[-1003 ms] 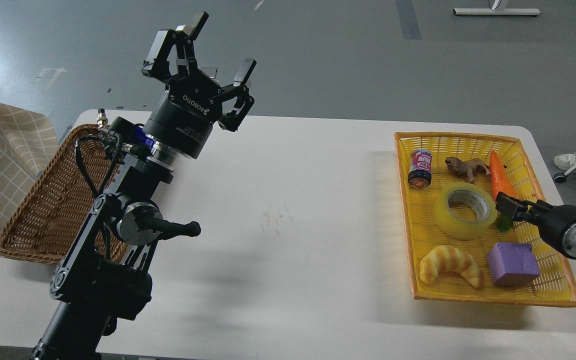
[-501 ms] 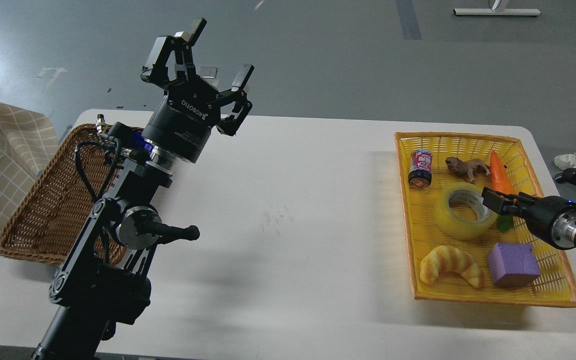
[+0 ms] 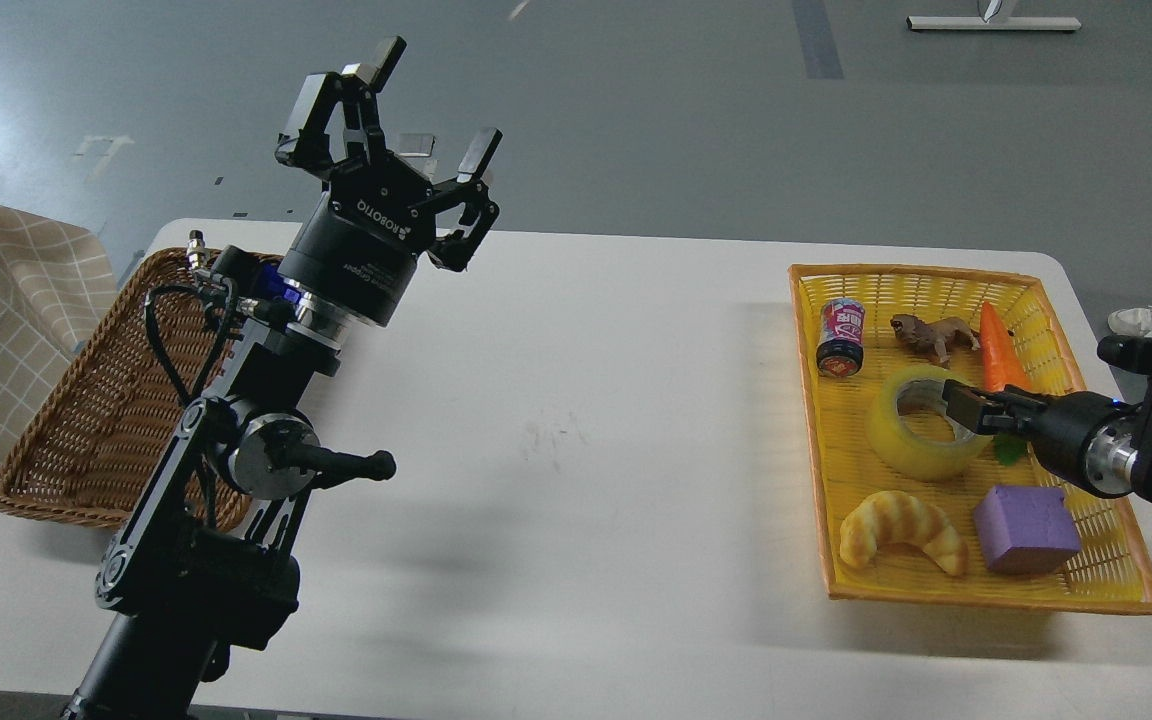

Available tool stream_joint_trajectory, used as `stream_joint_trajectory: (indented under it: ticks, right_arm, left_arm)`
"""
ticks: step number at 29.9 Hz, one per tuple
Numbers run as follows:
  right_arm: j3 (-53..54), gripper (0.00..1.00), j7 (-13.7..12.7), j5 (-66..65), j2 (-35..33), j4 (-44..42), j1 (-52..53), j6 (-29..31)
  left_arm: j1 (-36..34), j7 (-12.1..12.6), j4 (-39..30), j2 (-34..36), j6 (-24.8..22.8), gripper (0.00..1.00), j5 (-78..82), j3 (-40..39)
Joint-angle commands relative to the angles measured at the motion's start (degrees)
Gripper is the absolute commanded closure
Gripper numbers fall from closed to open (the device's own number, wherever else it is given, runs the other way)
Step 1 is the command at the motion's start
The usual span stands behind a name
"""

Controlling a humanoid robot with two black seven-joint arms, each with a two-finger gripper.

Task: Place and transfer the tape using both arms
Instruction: 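Reach the right gripper into the yellow tape roll's center, then close the right gripper on the tape roll's inner rim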

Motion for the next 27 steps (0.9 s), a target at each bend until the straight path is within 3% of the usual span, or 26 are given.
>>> stream_joint_trajectory:
  ticks: [1, 27]
  right_arm:
    - [-0.01, 0.3, -0.03, 0.04, 0.01, -0.01, -0.5, 0.0]
    - [-1.15, 0.29, -0.12, -0.75, 0.62, -0.97, -1.03, 1.05]
  left_arm:
    - [0.01, 0.0, 0.43, 0.0, 0.0, 0.02, 0.0, -0.16]
    - [0.89, 0.0, 0.79, 0.0, 0.17, 0.02, 0.0, -1.22]
